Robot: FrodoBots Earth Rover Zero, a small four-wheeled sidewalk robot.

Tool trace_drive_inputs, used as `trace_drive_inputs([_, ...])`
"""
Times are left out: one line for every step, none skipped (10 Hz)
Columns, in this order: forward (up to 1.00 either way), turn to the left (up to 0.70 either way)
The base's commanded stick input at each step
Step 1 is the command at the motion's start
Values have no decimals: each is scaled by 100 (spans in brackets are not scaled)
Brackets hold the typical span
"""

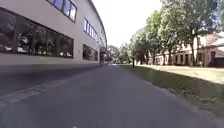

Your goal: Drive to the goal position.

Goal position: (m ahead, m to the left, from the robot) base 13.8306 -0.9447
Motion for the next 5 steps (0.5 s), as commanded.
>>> trace_drive_inputs([85, 0])
trace_drive_inputs([85, 0])
trace_drive_inputs([85, 0])
trace_drive_inputs([85, 0])
trace_drive_inputs([85, 0])
